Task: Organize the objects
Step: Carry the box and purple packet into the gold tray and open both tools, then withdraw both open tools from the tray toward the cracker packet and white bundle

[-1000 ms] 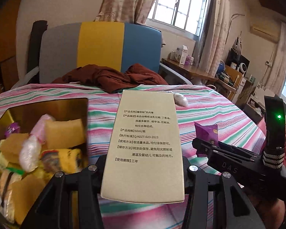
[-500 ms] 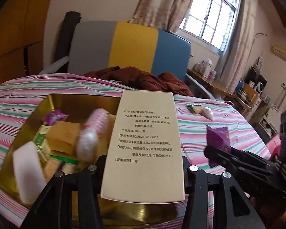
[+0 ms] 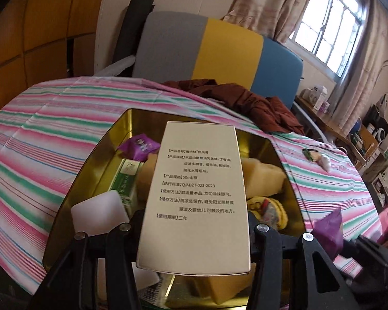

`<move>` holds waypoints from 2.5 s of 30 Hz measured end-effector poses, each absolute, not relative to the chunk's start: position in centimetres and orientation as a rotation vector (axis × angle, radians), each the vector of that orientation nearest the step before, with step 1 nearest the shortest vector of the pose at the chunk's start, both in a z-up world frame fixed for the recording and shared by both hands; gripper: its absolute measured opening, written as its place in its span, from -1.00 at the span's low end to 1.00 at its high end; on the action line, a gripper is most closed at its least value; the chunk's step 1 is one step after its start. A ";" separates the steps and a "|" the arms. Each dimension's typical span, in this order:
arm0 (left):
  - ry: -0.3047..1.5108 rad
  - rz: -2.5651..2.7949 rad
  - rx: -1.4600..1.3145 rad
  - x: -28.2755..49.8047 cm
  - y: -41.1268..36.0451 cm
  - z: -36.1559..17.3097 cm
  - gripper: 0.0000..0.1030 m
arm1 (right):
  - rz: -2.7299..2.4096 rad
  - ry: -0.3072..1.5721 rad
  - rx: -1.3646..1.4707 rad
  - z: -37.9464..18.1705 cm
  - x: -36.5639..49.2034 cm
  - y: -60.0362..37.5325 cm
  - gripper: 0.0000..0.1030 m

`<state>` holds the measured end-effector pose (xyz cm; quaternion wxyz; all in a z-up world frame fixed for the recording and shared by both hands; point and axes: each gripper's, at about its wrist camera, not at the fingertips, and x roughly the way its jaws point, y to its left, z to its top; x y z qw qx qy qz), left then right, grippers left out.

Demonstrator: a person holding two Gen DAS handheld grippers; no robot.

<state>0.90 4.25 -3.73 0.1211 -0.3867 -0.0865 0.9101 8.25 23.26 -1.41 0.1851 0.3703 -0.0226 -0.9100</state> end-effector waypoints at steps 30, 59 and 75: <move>-0.361 2.699 -1.035 3.1 8.5 -0.1 0.99 | -2.715 -0.368 1.077 -2.1 8.7 31.5 0.03; 0.041 2.377 -1.144 1.5 27.8 -1.9 1.00 | -2.989 -0.477 1.259 -5.9 0.5 52.8 0.04; 0.087 2.369 -1.236 -2.6 30.5 -3.6 1.00 | -2.993 -0.254 1.317 -8.0 -11.2 58.2 0.04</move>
